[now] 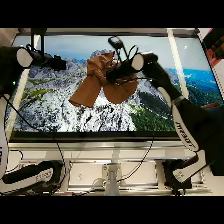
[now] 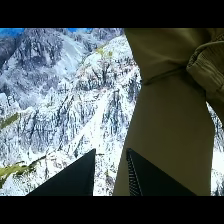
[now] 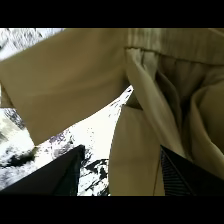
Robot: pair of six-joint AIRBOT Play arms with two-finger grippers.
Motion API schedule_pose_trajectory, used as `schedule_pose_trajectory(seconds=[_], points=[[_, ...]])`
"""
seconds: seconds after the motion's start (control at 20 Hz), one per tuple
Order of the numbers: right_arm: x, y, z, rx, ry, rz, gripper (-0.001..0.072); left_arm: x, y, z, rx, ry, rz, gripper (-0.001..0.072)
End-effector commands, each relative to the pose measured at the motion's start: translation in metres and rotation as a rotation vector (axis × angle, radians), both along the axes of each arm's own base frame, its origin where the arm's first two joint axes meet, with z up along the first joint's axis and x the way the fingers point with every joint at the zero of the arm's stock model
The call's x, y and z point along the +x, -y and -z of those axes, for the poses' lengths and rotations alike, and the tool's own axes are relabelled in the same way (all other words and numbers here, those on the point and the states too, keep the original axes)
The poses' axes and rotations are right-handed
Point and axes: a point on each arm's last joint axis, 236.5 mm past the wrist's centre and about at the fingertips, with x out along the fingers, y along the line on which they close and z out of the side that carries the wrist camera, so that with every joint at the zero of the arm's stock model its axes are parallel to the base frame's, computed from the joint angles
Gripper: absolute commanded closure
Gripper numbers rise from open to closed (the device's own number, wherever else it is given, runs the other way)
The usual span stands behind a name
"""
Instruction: Fold the clothes and pants, and hang the long-sleeved shirts on hangers.
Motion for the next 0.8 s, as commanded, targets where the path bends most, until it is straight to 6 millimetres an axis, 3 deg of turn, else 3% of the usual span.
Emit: schedule_pose_trajectory(seconds=[0.0, 0.3, 0.6, 0.75], points=[[0.017, -0.019, 0.039, -0.05, 0.063, -0.059, 0.0164, 0.0, 0.0, 0.0, 0.0, -0.002, 0.0, 0.0466], [0.054, -0.039, 0.045, -0.047, 0.116, -0.068, 0.0165, 0.0, 0.0, 0.0, 0.0, -0.002, 0.0, 0.0466], [0.05, -0.07, 0.073, -0.043, 0.125, -0.104, 0.0168, 0.0, 0.0, 0.001, -0.001, -0.003, 0.0, 0.0466], [0.06, -0.089, 0.079, -0.018, 0.202, -0.104, 0.0194, -0.002, 0.003, 0.002, -0.02, -0.016, -0.008, 0.0466]])
